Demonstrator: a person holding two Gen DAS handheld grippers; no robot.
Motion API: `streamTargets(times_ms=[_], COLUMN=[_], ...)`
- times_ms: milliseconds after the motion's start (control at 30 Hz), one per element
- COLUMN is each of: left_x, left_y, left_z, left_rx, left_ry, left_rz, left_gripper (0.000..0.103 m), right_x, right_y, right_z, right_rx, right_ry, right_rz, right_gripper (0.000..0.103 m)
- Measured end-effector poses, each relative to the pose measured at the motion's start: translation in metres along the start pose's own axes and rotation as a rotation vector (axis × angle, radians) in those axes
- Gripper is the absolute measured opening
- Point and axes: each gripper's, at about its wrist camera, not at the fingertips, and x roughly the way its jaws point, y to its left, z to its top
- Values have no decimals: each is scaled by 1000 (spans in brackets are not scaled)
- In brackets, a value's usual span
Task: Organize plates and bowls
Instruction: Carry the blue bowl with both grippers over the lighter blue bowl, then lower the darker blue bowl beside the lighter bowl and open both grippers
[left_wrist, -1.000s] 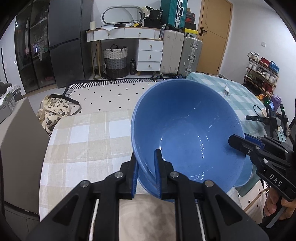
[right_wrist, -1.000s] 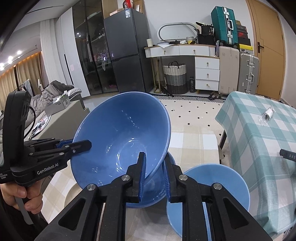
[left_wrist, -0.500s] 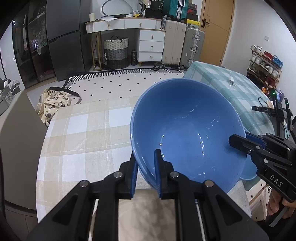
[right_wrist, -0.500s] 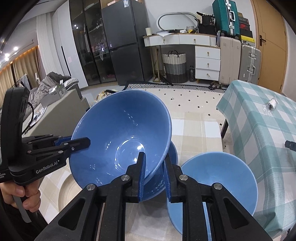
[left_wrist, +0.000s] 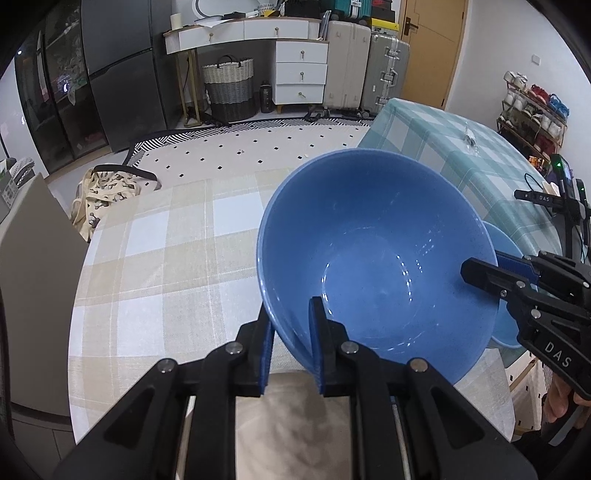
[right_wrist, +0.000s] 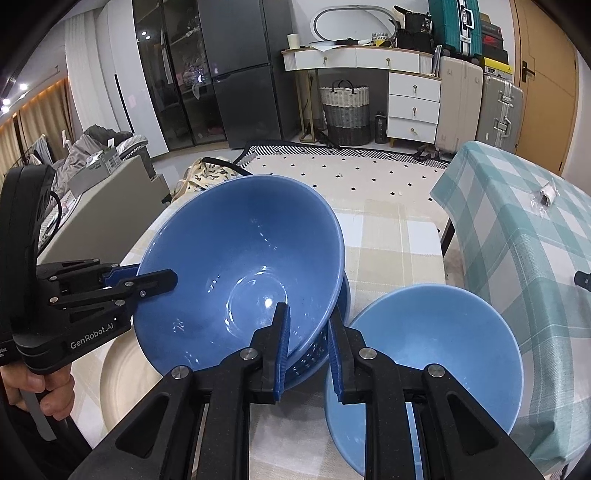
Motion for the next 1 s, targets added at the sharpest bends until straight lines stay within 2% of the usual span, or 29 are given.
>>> streamTargets(times_ms=[333, 567, 800, 1000], left_x=[15, 21, 26, 29], left_y=[-5, -6, -9, -8], left_z=[-7, -8, -9, -10], left_rx=[53, 61, 80, 85], left_ry=[36, 55, 65, 74], left_rz=[61, 72, 92, 91], left_gripper=[17, 18, 20, 21], right_x=[16, 24, 32, 34], right_y=[12, 13, 20, 21], right_z=[-5, -7, -13, -14], right_rx=[-50, -72, -115, -129], right_ry=[40, 55, 69, 69], right_rz=[-68, -98, -135, -150], right_gripper=[19, 20, 26, 27])
